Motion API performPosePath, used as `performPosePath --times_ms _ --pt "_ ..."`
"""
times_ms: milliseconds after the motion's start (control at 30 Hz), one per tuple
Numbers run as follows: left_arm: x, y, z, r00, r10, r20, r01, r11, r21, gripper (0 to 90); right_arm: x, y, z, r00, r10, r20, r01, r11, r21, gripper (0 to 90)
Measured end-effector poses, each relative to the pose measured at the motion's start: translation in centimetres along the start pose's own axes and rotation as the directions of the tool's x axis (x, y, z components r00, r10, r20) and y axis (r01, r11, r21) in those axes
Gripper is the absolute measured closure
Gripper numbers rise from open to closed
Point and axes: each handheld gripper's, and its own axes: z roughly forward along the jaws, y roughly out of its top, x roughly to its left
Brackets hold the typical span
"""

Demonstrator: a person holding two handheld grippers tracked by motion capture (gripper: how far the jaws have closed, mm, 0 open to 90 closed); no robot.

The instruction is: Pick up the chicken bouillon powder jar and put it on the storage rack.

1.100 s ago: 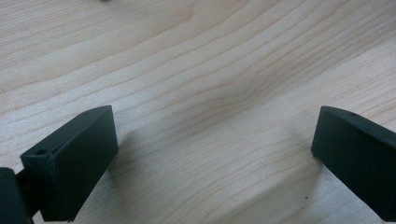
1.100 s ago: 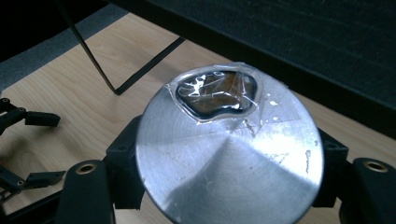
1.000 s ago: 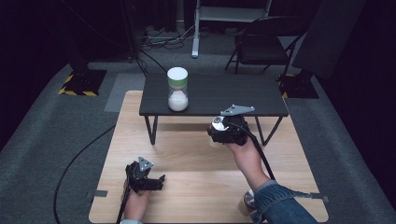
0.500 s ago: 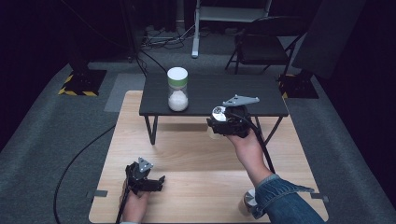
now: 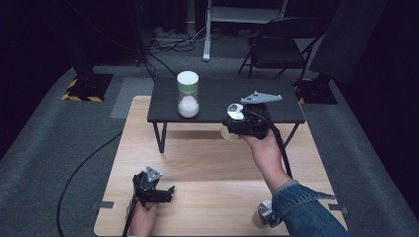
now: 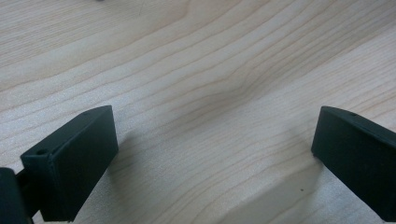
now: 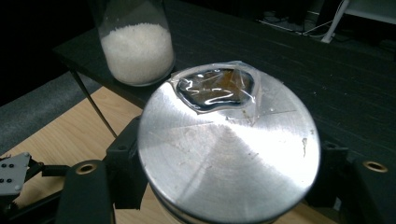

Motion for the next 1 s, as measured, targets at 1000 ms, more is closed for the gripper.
performPosePath --times_ms 1000 --pt "0.0 0.0 0.0 1.0 0.0 0.0 0.0 1.0 0.0 0.3 -1.7 3.5 0.9 0.9972 -0.006 0.075 0.009 0.999 -0.036 31.3"
